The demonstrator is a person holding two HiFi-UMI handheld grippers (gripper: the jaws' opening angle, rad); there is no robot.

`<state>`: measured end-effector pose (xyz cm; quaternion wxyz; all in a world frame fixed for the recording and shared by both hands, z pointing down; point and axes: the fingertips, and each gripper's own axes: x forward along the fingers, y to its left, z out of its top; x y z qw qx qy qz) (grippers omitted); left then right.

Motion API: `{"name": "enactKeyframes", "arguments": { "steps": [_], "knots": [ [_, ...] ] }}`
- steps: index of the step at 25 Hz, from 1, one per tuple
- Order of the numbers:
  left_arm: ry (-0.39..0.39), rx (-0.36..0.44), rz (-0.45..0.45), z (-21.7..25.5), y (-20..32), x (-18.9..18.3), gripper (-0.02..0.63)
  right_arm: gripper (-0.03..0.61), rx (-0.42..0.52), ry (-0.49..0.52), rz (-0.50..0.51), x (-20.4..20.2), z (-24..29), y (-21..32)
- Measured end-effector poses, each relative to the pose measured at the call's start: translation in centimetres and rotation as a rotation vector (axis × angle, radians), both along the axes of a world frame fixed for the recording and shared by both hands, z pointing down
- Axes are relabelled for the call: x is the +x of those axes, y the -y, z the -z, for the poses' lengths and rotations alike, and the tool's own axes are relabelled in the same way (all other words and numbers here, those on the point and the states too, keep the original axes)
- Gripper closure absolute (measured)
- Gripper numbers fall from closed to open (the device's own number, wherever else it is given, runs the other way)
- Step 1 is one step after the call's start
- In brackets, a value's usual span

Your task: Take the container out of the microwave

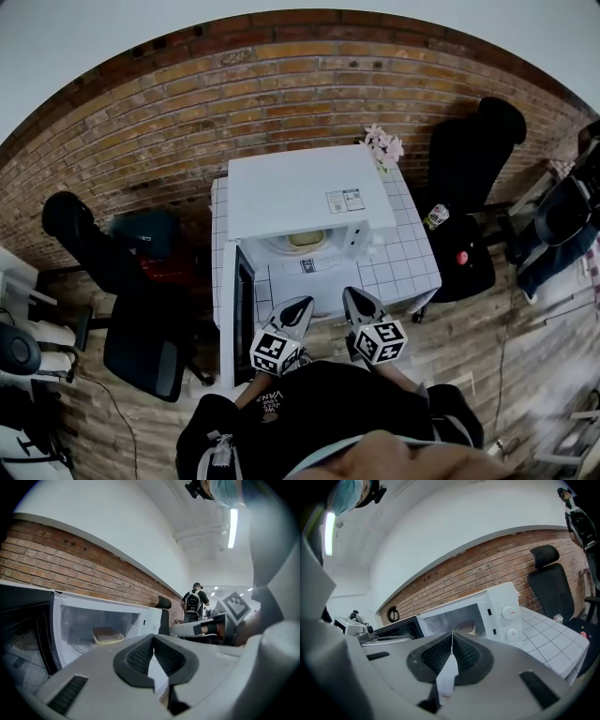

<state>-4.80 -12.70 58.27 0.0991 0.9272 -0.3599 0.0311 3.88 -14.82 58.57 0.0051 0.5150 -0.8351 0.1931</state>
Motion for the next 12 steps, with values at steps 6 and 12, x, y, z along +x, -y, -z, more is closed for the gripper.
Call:
{"name": "enactKeyframes", "arguments": {
  "steps": [6,12],
  "knots": [
    [-0.013,-0.011,-0.006,-0.6,0.7,-1.0,0.603,0.572,-0.006,0.003,-0.038,-0.6,-0.7,1.0],
    [-0.033,-0.038,0.044,-1.1,2.1,-2.0,0.603,0.573,-0.031,0.012,-0.042,-0.5,-1.3,2.7]
  ]
}}
